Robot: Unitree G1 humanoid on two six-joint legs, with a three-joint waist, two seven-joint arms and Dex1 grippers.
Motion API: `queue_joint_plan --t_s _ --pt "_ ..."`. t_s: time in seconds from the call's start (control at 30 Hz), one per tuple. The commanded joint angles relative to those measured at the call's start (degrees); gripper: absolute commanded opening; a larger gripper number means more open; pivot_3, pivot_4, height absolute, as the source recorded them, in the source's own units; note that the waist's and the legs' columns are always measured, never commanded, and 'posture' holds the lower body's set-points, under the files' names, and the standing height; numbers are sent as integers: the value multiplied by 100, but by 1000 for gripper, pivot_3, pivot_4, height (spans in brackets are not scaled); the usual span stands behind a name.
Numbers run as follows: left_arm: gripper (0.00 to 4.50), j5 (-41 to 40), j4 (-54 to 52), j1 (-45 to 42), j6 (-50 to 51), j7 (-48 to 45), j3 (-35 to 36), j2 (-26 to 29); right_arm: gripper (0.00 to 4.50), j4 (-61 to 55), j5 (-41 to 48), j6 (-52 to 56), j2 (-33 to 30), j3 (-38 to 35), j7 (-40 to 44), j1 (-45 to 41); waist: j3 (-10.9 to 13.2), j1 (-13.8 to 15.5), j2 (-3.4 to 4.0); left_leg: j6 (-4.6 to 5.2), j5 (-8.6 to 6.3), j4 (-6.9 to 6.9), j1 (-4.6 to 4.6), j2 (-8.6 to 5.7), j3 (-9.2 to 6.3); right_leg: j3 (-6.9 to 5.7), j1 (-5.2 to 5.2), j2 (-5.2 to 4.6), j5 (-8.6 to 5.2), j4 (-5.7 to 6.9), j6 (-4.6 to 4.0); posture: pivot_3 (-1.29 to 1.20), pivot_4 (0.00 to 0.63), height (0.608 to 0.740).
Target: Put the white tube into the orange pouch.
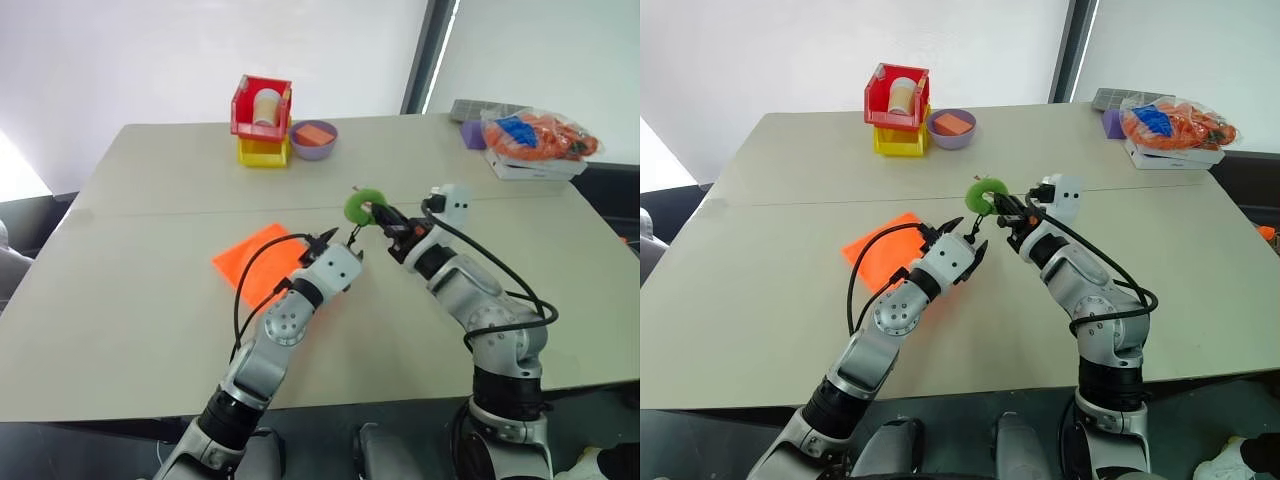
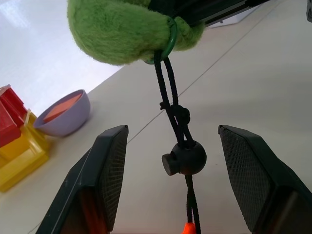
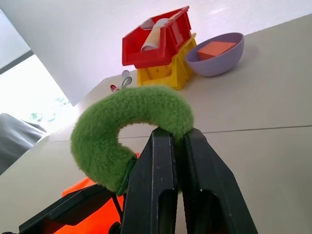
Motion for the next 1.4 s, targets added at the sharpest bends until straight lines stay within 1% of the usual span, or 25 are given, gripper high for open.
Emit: queue_joint_plan --t_s 0.03,0.37,0.47,0.57,0.6,0.83,1.03,1.23,1.33,1.4 --pt "3158 -48 -76 -47 -12 8 78 -61 0 -225 109 -64 -24 12 31 -100 0 2 0 0 0 0 0 0 0 0 0 0 0 0 0 0 150 740" --pt "3158 3 -26 -74 144 -24 47 -52 0 -198 90 -90 -40 47 80 -121 0 1 0 0 0 0 0 0 0 0 0 0 -1 0 2 0 150 740" --pt "2267 -7 -15 -78 105 -35 48 -56 0 -193 86 -97 -51 64 99 -124 0 0 0 0 0 0 0 0 0 0 0 0 -1 0 1 0 150 740" --pt "679 -14 -13 -74 88 -41 49 -58 0 -194 83 -100 -58 74 108 -121 0 1 0 0 0 0 0 0 0 0 0 0 0 0 1 0 150 740" --pt "254 -25 -15 -69 73 -46 51 -59 0 -198 81 -100 -57 77 109 -118 0 1 0 0 0 0 0 0 0 0 0 0 0 0 1 0 150 740" --pt "249 20 17 -86 136 -10 72 -55 0 -215 82 -99 -58 82 120 -119 0 1 0 0 0 0 0 0 0 0 0 0 -1 -1 2 0 150 740" --pt "249 -60 -74 7 268 -353 95 191 0 -107 -77 -277 -94 -77 -31 -182 0 -4 0 0 0 0 0 0 0 0 -1 0 -2 -1 3 0 150 740" --pt "249 -288 -491 450 732 -1367 71 1031 0 758 -878 -958 -323 -552 -770 -470 -1 -14 2 0 0 -1 0 0 1 0 -3 -1 2 0 -5 0 150 740" --pt "249 -364 -648 617 843 -1692 94 1382 0 1178 -1216 -1222 -397 -726 -1155 -561 0 -13 3 0 0 -3 -1 1 1 0 -5 -1 10 -1 -20 0 150 740" --pt "249 -380 -719 689 922 -1762 177 1537 0 1314 -1308 -1320 -440 -752 -1221 -576 2 -11 7 0 0 -3 -2 0 2 0 -5 -3 10 -2 -20 0 150 740"
